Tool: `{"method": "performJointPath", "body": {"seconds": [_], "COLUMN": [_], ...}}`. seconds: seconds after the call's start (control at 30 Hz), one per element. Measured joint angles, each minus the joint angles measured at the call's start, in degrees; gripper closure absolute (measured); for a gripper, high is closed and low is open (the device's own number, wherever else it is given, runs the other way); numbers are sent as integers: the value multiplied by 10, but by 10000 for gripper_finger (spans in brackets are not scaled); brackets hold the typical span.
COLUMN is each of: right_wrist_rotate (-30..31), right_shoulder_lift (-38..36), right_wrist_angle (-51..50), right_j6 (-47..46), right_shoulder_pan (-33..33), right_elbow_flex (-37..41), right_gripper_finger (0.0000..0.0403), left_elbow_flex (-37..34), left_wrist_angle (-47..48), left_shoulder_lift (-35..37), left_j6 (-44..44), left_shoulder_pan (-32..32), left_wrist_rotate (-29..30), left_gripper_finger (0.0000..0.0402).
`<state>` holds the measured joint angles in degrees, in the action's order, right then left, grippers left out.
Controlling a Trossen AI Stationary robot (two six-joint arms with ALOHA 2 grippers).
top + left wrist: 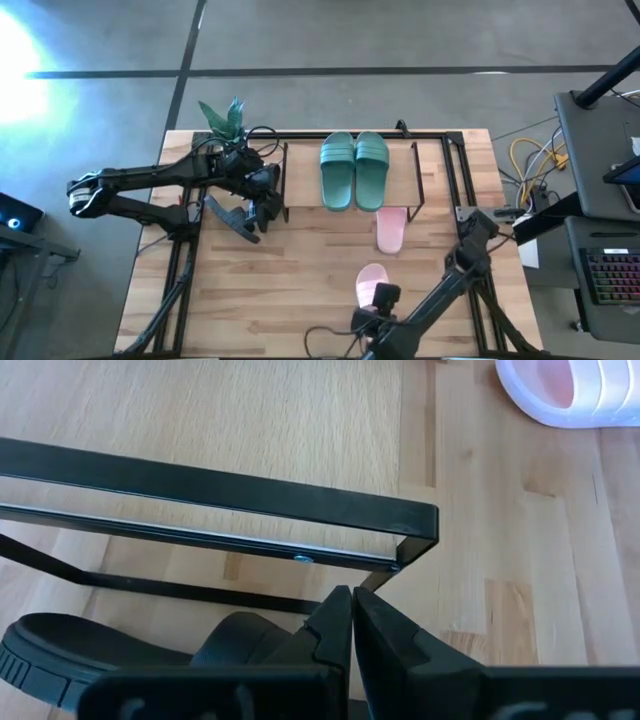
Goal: Pick and place slides into the shelf
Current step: Put the left pink slipper under the shelf
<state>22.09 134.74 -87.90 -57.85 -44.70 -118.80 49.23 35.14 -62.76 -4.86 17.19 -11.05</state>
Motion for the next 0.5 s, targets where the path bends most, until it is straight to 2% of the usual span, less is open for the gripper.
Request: {"method": "performJointPath", "body": {"seconds": [0.17, 0.33, 0.43, 0.5], "right_wrist_rotate": [47, 49, 50, 50], "right_shoulder_lift": [0, 1, 1, 1], "right_wrist_angle": [-6, -4, -3, -3], "right_j6": [19, 48, 66, 78], "right_shoulder_pan": [2, 16, 22, 25], "right_elbow_flex": [36, 74, 86, 90], "right_gripper_finger": [207, 213, 234, 264], "left_elbow_flex": [0, 0, 0, 0], "left_wrist_angle": [-3, -7, -7, -7], "left_shoulder_lift": [0, 0, 0, 0], "left_j6": [0, 0, 0, 0], "left_shoulder_pan": [0, 0, 0, 0], "left_wrist_rotate": [0, 0, 0, 0], "left_gripper_finger": [402, 402, 402, 402]}}
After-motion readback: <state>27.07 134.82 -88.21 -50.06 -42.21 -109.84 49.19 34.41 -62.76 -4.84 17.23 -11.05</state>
